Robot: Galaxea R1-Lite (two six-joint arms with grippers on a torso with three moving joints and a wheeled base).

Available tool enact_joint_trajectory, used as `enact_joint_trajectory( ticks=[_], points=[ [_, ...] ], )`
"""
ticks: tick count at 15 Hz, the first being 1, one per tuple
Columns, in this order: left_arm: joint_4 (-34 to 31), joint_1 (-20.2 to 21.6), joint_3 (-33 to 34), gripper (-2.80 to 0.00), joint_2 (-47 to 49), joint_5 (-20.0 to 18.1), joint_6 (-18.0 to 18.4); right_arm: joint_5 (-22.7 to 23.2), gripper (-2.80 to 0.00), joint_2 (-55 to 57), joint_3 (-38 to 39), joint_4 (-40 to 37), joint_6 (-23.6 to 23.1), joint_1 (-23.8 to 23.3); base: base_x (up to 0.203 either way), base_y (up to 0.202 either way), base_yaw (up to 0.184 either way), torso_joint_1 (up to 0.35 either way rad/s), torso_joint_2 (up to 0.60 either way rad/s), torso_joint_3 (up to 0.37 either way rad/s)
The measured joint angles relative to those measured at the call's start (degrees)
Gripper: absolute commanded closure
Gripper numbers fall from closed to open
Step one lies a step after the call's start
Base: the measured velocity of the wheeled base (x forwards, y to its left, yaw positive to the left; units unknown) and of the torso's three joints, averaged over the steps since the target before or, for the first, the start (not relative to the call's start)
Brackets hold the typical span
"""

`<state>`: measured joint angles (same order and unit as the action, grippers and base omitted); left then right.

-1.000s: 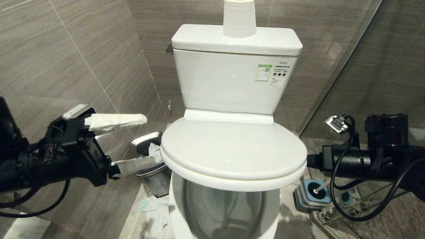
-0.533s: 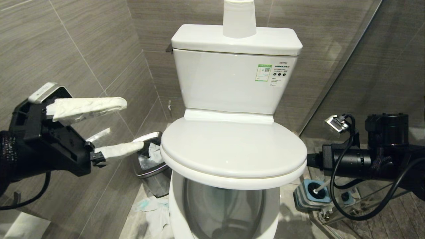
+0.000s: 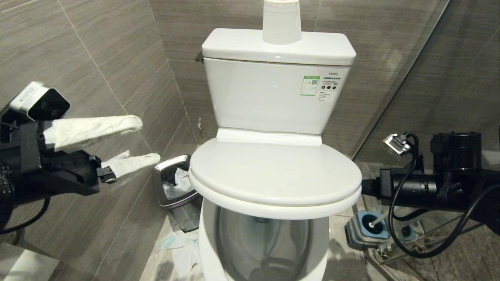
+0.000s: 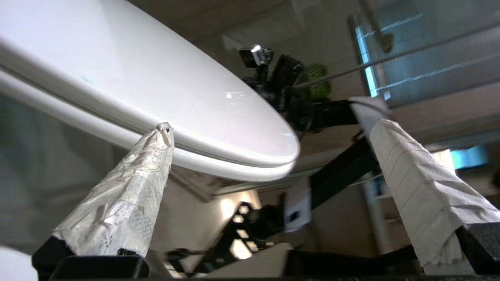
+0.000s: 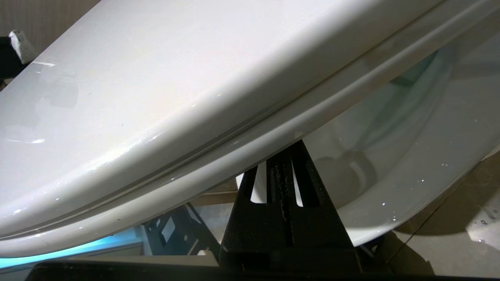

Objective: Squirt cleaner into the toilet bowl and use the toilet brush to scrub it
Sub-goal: Use the right hand to fully open the toilet lid

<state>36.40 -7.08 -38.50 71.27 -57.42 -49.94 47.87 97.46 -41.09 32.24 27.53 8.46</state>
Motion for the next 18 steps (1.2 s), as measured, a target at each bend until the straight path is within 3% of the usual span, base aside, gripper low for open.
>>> enact_joint_trajectory(
  ticks=[3, 7, 12, 13, 18],
  points=[
    [-0.4, 0.0, -1.3, -2.8, 1.3, 3.4, 11.7, -0.1, 0.0, -0.2, 0.2, 0.0, 0.0, 0.0, 0.0, 0.0, 0.0, 0.002, 0.01, 0.001],
    [-6.7, -0.1, -8.8, -2.8, 2.4, 11.2, 14.2, 0.0, 0.0, -0.3, 0.2, 0.0, 0.0, 0.0, 0.0, 0.0, 0.0, 0.0, 0.0, 0.0],
    [-17.9, -0.3, -15.8, -2.8, 3.4, 21.4, 23.5, 0.0, 0.0, -0.4, 0.1, 0.0, 0.0, 0.0, 0.0, 0.0, 0.0, 0.0, 0.0, 0.0],
    [-18.1, -0.5, -16.3, 0.0, 3.5, 21.7, 23.8, -0.3, 0.0, -0.4, 0.1, 0.0, 0.0, 0.0, 0.0, 0.0, 0.0, 0.0, 0.0, 0.0],
    [-18.1, -0.4, -17.8, 0.0, 3.2, 21.8, 24.0, -0.5, 0.0, -0.4, 0.2, 0.0, 0.0, 0.0, 0.0, 0.0, 0.0, 0.0, 0.0, 0.0]
  ],
)
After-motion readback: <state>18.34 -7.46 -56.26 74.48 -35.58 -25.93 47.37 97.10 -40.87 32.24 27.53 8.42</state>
